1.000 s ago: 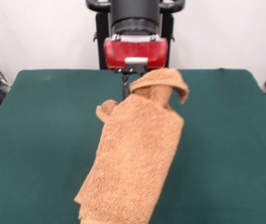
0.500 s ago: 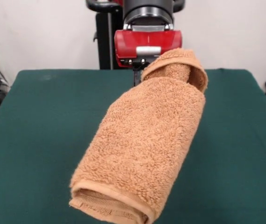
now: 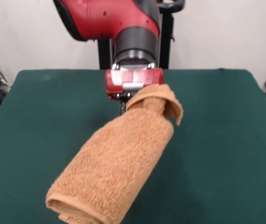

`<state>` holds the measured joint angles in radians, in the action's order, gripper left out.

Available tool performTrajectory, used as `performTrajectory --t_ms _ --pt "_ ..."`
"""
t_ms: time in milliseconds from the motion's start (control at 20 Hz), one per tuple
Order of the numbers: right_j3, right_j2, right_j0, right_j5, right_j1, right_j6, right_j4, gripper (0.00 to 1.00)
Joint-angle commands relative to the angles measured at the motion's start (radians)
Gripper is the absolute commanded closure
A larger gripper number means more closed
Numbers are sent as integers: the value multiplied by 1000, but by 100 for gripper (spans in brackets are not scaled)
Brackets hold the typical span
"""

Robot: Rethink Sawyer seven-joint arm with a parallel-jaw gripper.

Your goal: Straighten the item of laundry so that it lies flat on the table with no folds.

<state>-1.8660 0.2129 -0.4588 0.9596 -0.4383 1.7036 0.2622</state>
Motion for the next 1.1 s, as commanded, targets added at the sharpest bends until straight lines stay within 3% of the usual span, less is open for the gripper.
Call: performTrajectory --t_ms 50,200,250,400,600,700,800,950,1100 --pt "4 37 11 30 51 246 -11 100" --pt "-88 24 44 -173 -182 188 -103 100" --pt "-109 15 49 -158 -196 190 -117 100" --pt "-146 0 46 18 -109 239 -121 100" --pt "-129 22 46 -294 -325 182 -126 100" --pt "-156 2 60 -237 -326 198 -147 100" --pt "-169 -12 68 -129 -250 233 -149 100" --pt "-105 -2 61 -227 -251 199 -116 100" --pt "-92 -39 83 -134 -187 188 -125 100"
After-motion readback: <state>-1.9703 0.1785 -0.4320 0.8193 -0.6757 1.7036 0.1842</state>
